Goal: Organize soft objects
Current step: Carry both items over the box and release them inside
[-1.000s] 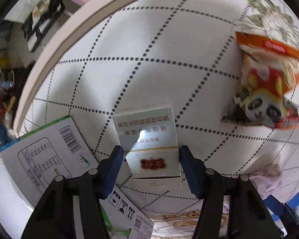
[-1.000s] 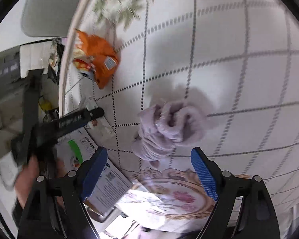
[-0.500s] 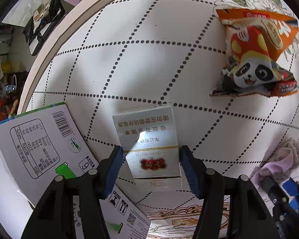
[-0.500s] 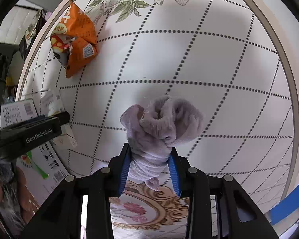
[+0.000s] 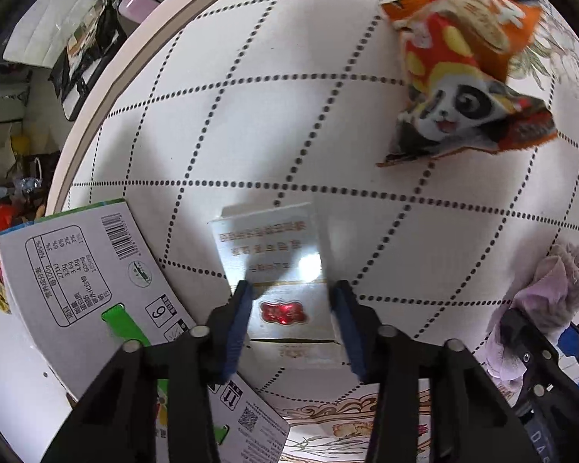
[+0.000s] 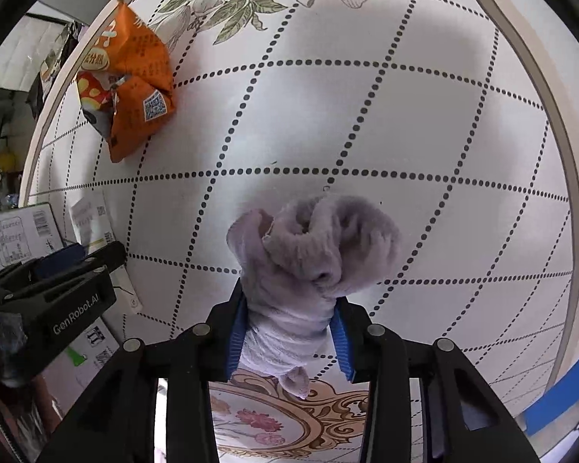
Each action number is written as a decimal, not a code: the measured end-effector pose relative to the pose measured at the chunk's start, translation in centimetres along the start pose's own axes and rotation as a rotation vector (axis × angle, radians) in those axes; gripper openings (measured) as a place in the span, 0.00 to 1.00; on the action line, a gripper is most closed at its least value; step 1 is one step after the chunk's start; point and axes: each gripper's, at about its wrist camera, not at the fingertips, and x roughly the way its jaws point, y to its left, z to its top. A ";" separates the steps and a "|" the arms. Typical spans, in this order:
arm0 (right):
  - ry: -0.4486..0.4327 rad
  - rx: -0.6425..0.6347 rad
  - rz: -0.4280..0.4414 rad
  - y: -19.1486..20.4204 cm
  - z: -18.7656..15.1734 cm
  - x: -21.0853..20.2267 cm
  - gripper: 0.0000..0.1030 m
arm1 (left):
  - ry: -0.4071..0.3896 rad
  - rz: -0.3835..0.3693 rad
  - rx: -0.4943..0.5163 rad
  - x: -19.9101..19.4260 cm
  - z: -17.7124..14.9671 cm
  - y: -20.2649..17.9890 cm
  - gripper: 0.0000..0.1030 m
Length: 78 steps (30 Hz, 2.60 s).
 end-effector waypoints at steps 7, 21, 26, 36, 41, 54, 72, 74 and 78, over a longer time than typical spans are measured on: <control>-0.011 -0.017 0.024 -0.7 -1.1 -1.4 0.36 | -0.012 -0.070 -0.014 -2.0 -0.1 -1.1 0.22; -0.020 -0.026 0.139 -5.5 -0.7 -6.2 0.36 | 0.138 -0.200 -0.068 0.6 1.9 2.6 0.73; -0.023 -0.025 0.144 -5.3 -1.4 -5.0 0.36 | 0.135 -0.218 -0.066 0.8 1.7 2.2 0.72; -0.017 -0.037 0.133 -4.2 -1.2 -3.5 0.36 | 0.054 -0.273 -0.046 0.0 -1.0 -0.2 0.57; -0.019 -0.039 0.106 -3.9 -1.1 -2.9 0.36 | 0.031 -0.229 0.030 0.2 -2.2 -3.2 0.82; -0.024 -0.066 0.070 -3.0 -1.6 -2.2 0.36 | -0.019 -0.264 -0.017 -1.5 -4.4 -5.7 0.51; -0.155 -0.169 0.118 -1.7 -4.2 -11.4 0.36 | -0.231 -0.505 -0.128 -12.6 -9.6 1.3 0.51; -0.174 -0.201 0.129 -0.6 -5.1 -13.0 0.36 | -0.264 -0.533 -0.143 -13.0 -8.3 4.7 0.51; -0.211 -0.286 0.157 3.3 -7.3 -16.0 0.36 | -0.348 -0.587 -0.204 -15.7 -11.5 9.9 0.51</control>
